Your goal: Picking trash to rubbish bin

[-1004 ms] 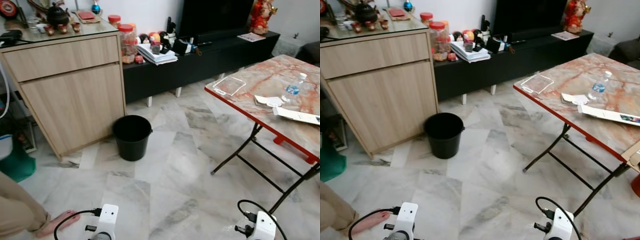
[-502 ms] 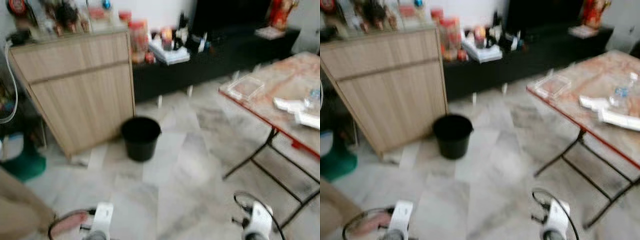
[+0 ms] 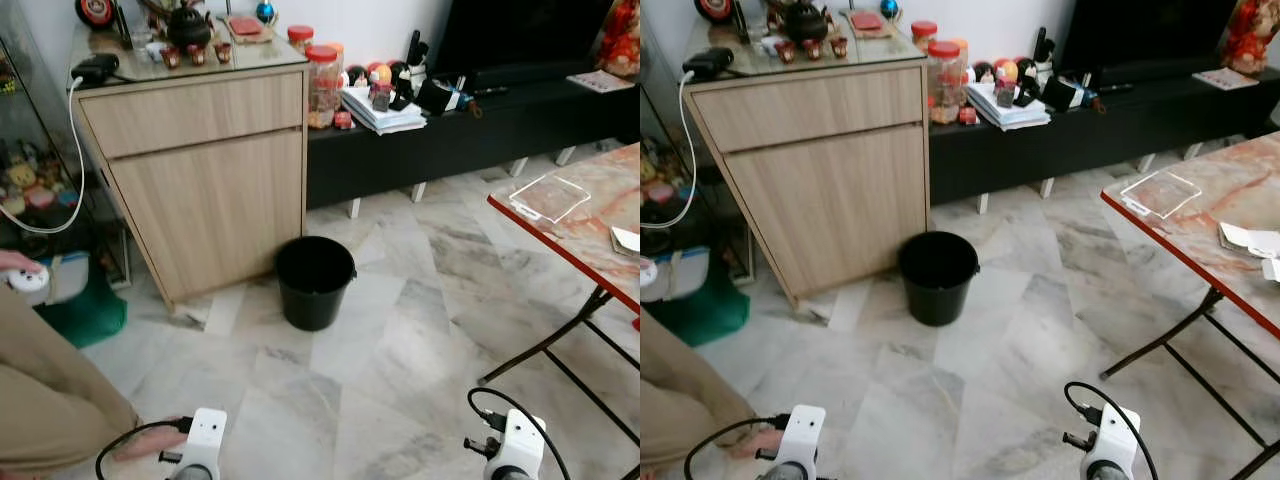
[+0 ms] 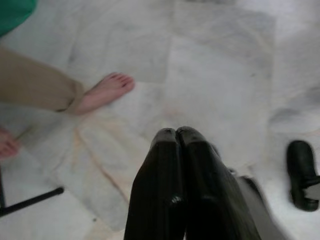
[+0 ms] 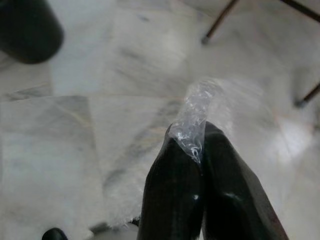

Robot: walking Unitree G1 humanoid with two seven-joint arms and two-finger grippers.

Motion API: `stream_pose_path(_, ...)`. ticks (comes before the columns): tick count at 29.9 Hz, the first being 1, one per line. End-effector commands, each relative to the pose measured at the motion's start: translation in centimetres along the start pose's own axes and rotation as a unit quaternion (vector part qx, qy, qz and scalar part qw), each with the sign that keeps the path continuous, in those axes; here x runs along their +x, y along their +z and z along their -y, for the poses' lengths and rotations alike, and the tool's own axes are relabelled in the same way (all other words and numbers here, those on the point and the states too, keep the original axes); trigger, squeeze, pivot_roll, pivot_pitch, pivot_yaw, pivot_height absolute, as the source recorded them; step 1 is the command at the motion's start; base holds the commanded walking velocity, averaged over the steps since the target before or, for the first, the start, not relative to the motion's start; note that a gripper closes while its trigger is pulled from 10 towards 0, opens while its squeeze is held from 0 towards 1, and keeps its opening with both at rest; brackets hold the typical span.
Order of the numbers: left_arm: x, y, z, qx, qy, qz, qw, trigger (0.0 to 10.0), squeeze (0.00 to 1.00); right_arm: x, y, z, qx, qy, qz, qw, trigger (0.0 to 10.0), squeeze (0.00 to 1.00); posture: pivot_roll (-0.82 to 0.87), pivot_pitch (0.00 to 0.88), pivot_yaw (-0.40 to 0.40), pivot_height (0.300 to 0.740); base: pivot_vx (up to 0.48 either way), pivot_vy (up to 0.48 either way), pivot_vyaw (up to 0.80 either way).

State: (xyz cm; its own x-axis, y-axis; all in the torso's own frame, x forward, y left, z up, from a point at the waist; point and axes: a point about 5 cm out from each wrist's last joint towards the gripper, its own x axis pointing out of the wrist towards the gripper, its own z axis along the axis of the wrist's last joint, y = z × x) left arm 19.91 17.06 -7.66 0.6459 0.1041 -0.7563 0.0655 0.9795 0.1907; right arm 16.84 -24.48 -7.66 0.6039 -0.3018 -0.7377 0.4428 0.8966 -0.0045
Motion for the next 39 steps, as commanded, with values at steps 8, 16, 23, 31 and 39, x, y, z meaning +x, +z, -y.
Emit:
stream_pose_path(8, -0.02, -0.04, 0.57, 0.001, -0.007, -0.005, 1.0, 10.0, 0.0, 0.11, 0.59, 0.52, 0.015, -0.006, 0.01, 1.0, 10.0, 0.0, -0.12, 0.048, -0.078, 0.74, 0.269, 0.0, -0.36)
stream_pose_path(16, -0.02, -0.02, 0.63, 0.0, -0.007, -0.005, 1.0, 10.0, 0.0, 0.09, 0.55, 0.46, 0.018, -0.003, 0.01, 1.0, 10.0, 0.0, -0.12, 0.051, -0.08, 0.74, 0.27, 0.0, 0.0)
stream_pose_path(23, -0.04, -0.06, 0.64, -0.001, -0.007, -0.005, 1.0, 10.0, 0.0, 0.1, 0.49, 0.41, 0.025, 0.0, 0.008, 1.0, 10.0, 0.0, -0.12, 0.052, -0.081, 0.74, 0.282, 0.0, -0.34)
stream_pose_path(31, -0.05, -0.09, 0.68, -0.001, -0.007, -0.005, 1.0, 10.0, 0.0, 0.1, 0.57, 0.37, 0.018, 0.001, 0.011, 1.0, 10.0, 0.0, -0.12, 0.053, -0.083, 0.74, 0.304, 0.0, 0.0)
stream_pose_path(39, -0.08, -0.21, 0.79, 0.002, -0.01, -0.006, 1.0, 10.0, 0.0, 0.11, 0.71, 0.49, 0.01, 0.001, 0.014, 1.0, 10.0, 0.0, -0.12, 0.039, -0.08, 0.74, 0.306, 0.0, 0.0)
